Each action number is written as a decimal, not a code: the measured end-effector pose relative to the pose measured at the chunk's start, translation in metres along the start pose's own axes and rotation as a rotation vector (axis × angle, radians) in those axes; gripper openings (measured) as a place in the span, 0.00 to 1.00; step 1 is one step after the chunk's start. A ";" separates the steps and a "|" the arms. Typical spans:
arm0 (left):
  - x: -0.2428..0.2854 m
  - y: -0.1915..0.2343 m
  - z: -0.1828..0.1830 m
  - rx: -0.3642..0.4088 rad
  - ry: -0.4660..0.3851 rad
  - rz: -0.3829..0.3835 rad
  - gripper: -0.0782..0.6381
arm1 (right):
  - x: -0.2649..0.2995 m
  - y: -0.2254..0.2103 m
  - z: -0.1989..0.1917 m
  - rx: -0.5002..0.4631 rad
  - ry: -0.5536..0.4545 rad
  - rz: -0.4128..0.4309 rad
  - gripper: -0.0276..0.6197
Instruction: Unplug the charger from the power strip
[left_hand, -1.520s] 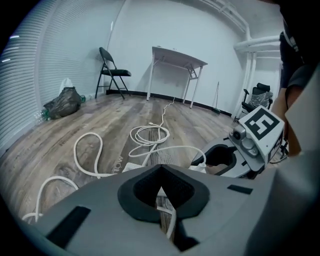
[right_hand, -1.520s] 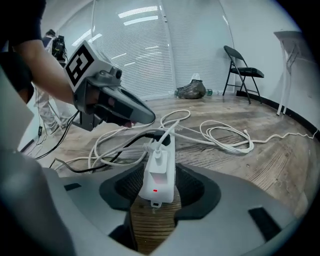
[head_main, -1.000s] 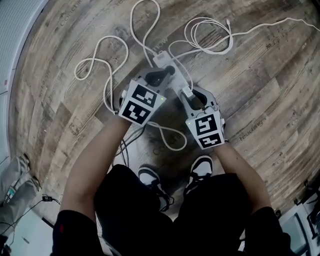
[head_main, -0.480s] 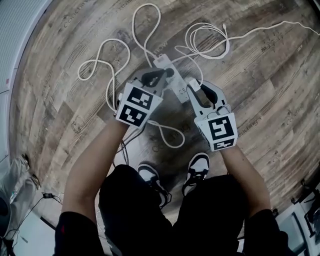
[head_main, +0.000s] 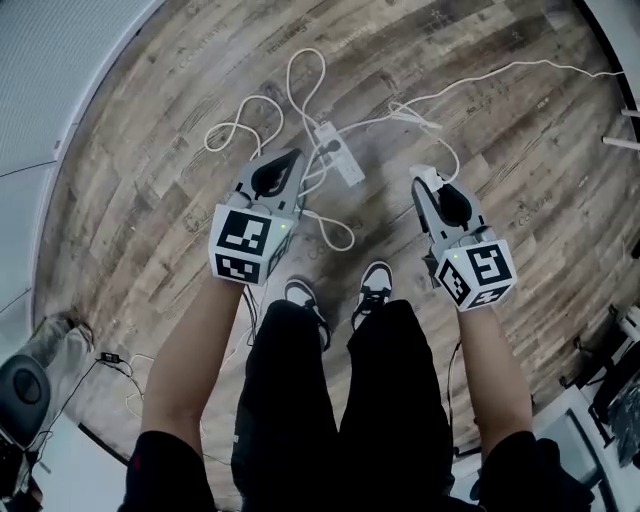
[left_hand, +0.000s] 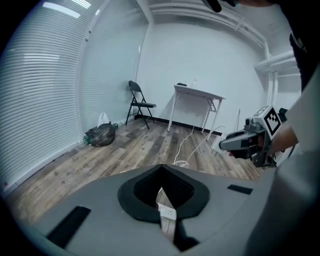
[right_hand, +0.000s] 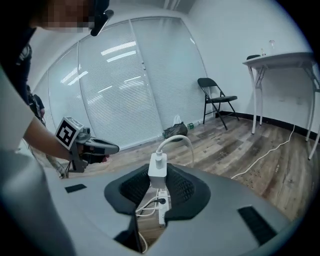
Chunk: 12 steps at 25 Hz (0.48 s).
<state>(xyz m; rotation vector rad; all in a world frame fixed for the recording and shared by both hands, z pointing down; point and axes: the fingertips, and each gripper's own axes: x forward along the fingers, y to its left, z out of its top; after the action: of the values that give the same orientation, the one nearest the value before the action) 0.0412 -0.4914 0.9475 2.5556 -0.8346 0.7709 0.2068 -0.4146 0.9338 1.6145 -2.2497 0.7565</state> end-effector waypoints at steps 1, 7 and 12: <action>-0.020 -0.005 0.017 -0.009 -0.011 0.001 0.13 | -0.018 0.009 0.015 0.014 -0.005 0.001 0.21; -0.140 -0.030 0.131 -0.099 -0.113 0.045 0.13 | -0.118 0.070 0.109 0.071 -0.040 0.047 0.21; -0.261 -0.049 0.217 -0.173 -0.206 0.075 0.13 | -0.198 0.140 0.185 0.057 -0.038 0.084 0.21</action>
<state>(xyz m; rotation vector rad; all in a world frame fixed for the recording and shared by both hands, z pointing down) -0.0217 -0.4417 0.6145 2.4878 -1.0186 0.4391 0.1586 -0.3257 0.6463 1.5810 -2.3565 0.8249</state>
